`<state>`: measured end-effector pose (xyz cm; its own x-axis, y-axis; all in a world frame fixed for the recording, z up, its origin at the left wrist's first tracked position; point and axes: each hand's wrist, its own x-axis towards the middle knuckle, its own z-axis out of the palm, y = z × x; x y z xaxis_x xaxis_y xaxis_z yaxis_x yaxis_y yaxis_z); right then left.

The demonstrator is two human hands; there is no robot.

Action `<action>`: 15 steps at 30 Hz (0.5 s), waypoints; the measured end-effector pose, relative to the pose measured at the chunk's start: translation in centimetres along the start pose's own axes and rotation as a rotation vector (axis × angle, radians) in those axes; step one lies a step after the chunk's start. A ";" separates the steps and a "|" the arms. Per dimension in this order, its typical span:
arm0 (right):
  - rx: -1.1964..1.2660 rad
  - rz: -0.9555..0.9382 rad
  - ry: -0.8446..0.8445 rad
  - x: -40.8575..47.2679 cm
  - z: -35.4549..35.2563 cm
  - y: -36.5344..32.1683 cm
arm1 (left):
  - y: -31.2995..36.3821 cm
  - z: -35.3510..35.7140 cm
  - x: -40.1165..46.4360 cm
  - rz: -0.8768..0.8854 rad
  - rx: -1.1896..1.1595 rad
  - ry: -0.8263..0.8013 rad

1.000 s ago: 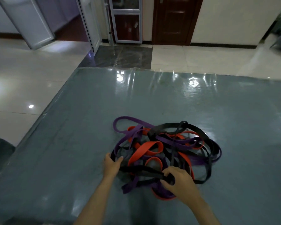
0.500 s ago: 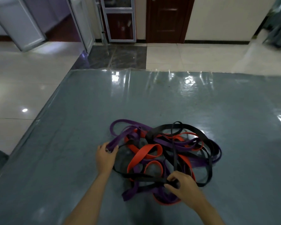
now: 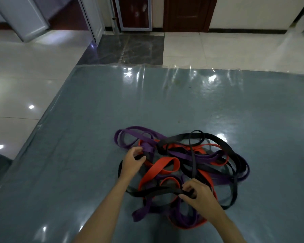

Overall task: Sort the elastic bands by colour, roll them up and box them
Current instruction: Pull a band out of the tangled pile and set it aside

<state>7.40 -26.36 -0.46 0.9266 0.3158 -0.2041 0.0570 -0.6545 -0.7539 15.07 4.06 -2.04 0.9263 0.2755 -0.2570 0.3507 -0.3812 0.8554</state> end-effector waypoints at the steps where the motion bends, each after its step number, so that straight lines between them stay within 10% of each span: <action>1: 0.000 0.003 -0.003 0.2 0.0 0.1 | -0.4 0.1 0.0 0.071 0.170 -0.017; 15: -0.027 0.079 -0.081 0.9 0.7 0.2 | -0.7 3.0 -2.0 0.520 0.896 -0.123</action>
<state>8.00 -25.73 -1.22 0.8954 0.3165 -0.3132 -0.0042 -0.6974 -0.7166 13.36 1.18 -3.48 0.9823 -0.1830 -0.0391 -0.1685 -0.9561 0.2397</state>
